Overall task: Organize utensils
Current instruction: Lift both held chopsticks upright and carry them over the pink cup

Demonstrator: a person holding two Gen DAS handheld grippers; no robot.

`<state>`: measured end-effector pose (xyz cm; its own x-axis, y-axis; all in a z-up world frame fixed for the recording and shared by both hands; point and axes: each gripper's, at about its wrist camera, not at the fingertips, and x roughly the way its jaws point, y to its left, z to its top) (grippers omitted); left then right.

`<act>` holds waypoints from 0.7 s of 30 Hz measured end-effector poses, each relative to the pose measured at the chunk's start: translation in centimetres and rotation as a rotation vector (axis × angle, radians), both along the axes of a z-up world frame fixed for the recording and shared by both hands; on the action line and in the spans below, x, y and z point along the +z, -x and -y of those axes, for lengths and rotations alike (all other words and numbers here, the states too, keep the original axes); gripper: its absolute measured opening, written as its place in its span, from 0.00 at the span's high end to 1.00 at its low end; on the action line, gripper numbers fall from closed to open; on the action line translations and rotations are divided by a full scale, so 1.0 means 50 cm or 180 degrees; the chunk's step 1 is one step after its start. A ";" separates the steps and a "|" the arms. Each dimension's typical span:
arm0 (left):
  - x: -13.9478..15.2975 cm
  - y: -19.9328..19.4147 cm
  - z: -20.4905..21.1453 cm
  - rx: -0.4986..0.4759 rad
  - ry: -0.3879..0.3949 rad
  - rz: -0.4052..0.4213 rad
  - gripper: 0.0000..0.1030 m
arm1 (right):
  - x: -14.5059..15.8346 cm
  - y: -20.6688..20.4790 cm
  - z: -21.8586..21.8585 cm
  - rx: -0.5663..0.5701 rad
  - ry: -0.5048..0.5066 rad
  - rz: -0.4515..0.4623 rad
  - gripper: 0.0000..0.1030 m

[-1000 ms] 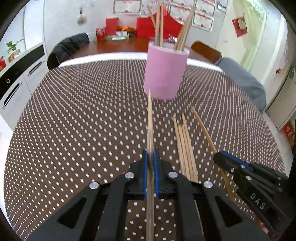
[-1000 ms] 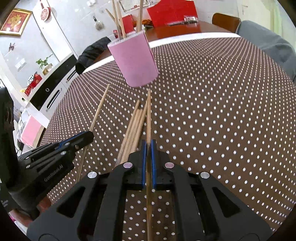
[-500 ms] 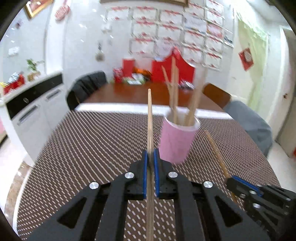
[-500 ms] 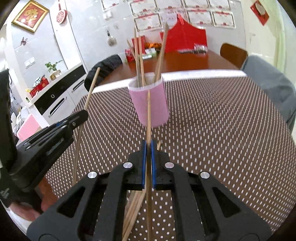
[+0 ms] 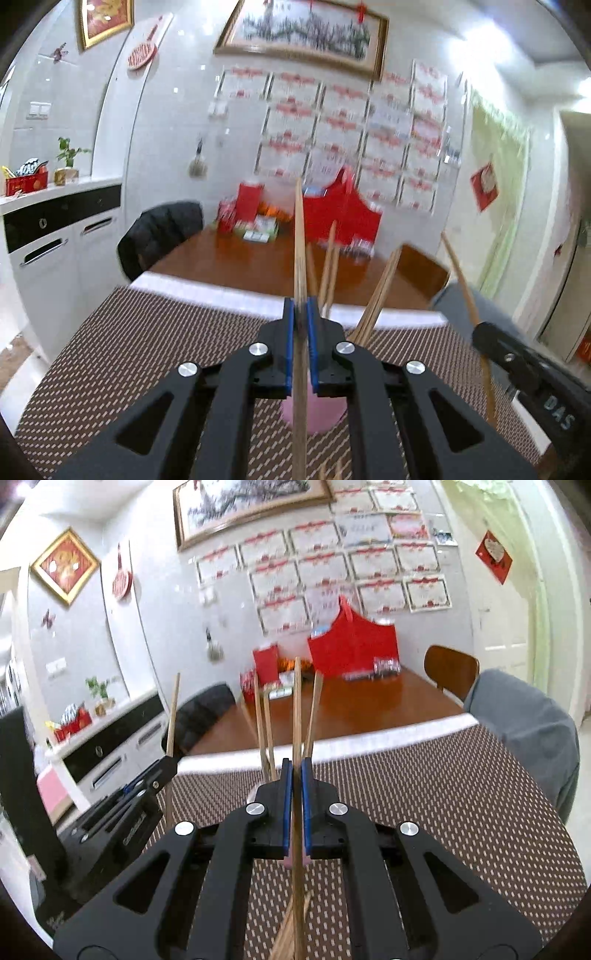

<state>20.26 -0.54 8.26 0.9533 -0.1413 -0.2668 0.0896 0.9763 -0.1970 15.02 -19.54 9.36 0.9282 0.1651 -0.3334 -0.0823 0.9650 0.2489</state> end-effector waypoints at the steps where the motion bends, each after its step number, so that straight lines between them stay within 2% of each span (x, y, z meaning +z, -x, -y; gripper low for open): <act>1: 0.011 -0.002 0.004 -0.0002 0.0018 0.0093 0.93 | 0.006 -0.005 0.004 -0.0020 -0.0026 0.0060 0.95; 7: 0.071 -0.028 0.018 -0.0043 0.0101 0.0587 0.93 | 0.048 -0.032 0.023 -0.0065 -0.0191 0.0648 0.95; 11: 0.101 -0.043 0.022 -0.0156 0.0219 0.0904 0.93 | 0.066 -0.054 0.037 0.0135 -0.0405 0.1097 0.95; 14: 0.110 -0.052 0.021 -0.0188 0.0285 0.1110 0.93 | 0.071 -0.076 0.051 0.0249 -0.0559 0.1270 0.95; 17: 0.109 -0.071 0.020 -0.0201 0.0412 0.1145 0.93 | 0.066 -0.105 0.064 0.0289 -0.0729 0.1352 0.95; 21: 0.086 -0.093 0.016 0.0021 0.0567 0.1306 0.93 | 0.039 -0.157 0.073 0.0425 -0.0936 0.1398 0.95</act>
